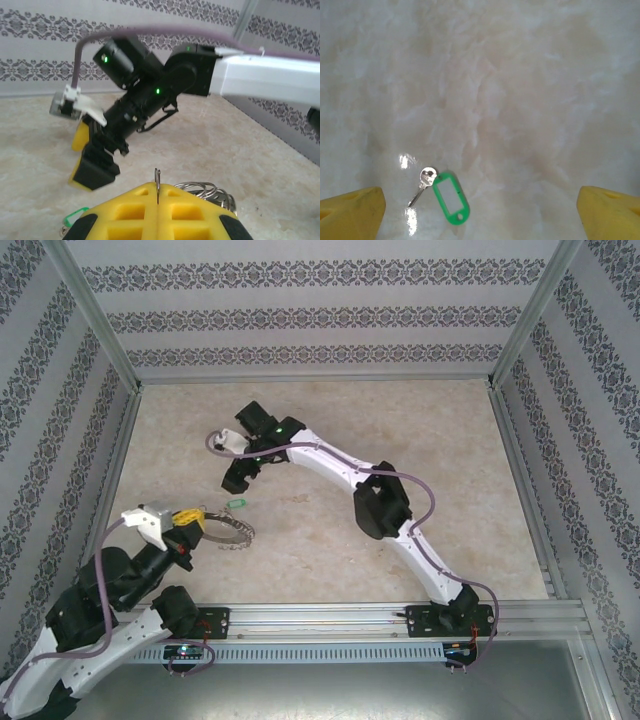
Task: Put the keys on the keyring
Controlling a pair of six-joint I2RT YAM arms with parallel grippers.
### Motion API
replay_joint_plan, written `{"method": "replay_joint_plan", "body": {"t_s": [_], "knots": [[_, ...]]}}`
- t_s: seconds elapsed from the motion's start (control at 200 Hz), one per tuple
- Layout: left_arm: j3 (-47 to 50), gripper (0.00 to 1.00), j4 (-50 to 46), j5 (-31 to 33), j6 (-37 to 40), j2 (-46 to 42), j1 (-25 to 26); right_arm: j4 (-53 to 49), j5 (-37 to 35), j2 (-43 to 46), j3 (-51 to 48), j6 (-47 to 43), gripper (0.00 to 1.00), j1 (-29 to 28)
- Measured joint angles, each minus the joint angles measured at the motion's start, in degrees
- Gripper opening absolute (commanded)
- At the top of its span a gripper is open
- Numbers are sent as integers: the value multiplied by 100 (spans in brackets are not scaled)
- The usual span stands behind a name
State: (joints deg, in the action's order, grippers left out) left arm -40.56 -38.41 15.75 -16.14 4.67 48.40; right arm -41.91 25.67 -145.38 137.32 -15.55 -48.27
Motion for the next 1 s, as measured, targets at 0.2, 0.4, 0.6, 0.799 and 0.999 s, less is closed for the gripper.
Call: {"method": "replay_joint_plan", "body": {"t_s": [0.2,0.4,0.6,0.799,0.999], "knots": [[-140,0,-282,232,-61,-184,0,-654,-195,-575,645,0,94,-245],[-361,0,-483,319,-44,-212,0,-824,-640,-835,837,94,89,-468],[-483,0,-570,404,9,-256,0,-793,-1023,-1005,848,254,76,-584],[-503,0,-682,428,118,-256,0,-739,-1220,-1054,922,413,60,-599],[-584,0,-750,433,223,-256,0,-597,-1294,-1062,870,549,54,-616]]}}
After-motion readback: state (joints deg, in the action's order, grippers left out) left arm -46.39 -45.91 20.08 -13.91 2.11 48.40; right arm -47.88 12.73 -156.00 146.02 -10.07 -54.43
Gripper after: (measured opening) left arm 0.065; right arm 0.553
